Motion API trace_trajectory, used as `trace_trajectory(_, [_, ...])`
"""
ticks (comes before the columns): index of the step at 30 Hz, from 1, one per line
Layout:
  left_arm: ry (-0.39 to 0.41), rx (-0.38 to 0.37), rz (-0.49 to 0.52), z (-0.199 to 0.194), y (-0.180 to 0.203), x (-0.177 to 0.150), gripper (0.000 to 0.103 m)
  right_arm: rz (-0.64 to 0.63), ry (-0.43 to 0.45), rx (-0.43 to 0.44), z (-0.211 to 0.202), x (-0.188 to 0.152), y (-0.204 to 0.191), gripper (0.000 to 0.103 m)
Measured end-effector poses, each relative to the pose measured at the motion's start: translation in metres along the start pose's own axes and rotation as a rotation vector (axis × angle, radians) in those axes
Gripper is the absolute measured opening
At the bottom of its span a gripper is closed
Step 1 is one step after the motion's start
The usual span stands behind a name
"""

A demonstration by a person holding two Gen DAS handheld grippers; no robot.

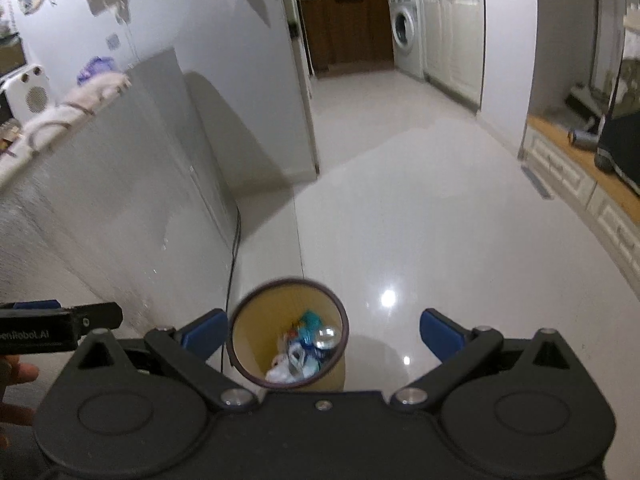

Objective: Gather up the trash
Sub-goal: 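Raise both open tools and move them back toward the bed, then grasp the clear plastic bottle cap with the left tool while the right tool grasps the red wrapper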

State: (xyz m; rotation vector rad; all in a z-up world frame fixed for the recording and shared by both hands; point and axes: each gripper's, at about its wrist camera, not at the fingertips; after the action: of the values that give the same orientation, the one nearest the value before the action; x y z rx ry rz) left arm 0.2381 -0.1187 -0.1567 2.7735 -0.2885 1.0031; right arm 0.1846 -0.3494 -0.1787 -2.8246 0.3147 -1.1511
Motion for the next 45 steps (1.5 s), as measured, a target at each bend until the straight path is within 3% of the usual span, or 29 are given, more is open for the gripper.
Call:
trace_trajectory(17, [0.316, 0.006, 0.008, -0.164, -0.025, 0.018, 0.103, -0.129, 0.273, 0.087, -0.118, 0.04, -0.061, 0.103])
trace_trajectory(29, [0.429, 0.059, 0.11, -0.25, -0.096, 0.054, 0.103, -0.216, 0.373, 0.212, -0.148, 0.071, -0.13, 0.103])
trace_trajectory(33, [0.471, 0.108, 0.12, -0.265, -0.128, 0.071, 0.103, -0.239, 0.379, 0.246, -0.145, 0.083, -0.158, 0.103])
trace_trajectory(37, [0.481, 0.108, 0.06, -0.264, -0.174, 0.094, 0.103, -0.239, 0.375, 0.281, -0.137, 0.096, -0.187, 0.103])
trace_trajectory(45, [0.452, 0.192, -0.121, -0.219, -0.277, 0.142, 0.103, -0.225, 0.354, 0.3, -0.108, 0.121, -0.245, 0.103])
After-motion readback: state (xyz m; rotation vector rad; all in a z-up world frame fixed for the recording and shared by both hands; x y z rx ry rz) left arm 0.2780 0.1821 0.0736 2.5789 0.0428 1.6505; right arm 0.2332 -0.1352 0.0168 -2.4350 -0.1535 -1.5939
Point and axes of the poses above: each gripper's, at about its wrist camera, not at the fingertips, and z roughly the way its jaws point, y to its right, x to its top, and after that the axes turned 3 degrees about -y, right-handed
